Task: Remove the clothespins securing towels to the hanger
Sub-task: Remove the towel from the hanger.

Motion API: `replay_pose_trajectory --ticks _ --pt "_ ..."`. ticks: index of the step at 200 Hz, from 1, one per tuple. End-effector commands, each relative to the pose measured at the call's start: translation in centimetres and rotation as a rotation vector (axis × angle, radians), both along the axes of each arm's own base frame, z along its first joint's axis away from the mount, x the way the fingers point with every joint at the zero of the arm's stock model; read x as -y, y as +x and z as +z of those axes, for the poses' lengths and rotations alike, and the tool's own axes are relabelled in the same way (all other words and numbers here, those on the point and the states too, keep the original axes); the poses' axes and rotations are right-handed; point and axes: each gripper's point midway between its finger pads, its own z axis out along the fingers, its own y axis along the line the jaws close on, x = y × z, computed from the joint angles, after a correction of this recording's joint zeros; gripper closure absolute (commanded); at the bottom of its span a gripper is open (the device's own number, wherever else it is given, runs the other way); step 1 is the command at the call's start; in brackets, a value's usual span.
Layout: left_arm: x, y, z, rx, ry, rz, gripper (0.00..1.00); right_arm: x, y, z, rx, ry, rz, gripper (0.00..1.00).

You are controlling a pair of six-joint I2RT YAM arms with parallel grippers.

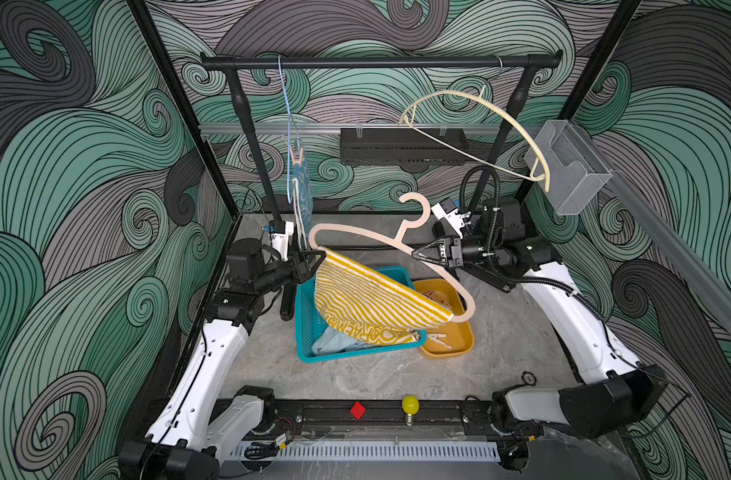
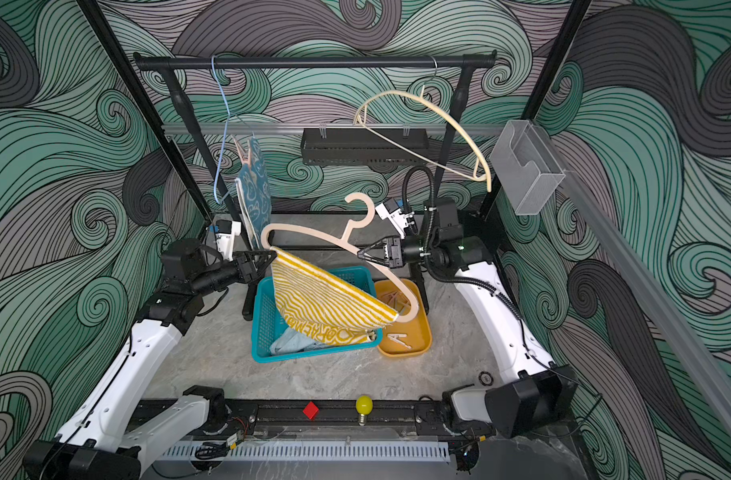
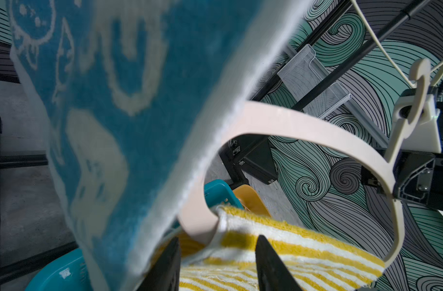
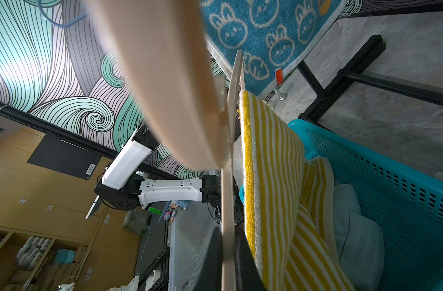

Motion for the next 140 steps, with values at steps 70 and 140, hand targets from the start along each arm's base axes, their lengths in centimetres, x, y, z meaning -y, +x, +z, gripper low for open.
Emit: replay_pose_trajectory --ticks 70,140 --pt "0.8 0.0 1.0 0.013 -0.022 -0.061 0.63 0.1 -0.6 1.2 0.035 0.037 0.030 1.00" --pt "1.0 -0.4 -0.1 -0.018 -0.030 -0.076 0.79 0.0 -0.3 1.1 0.030 0.036 0.029 1.00"
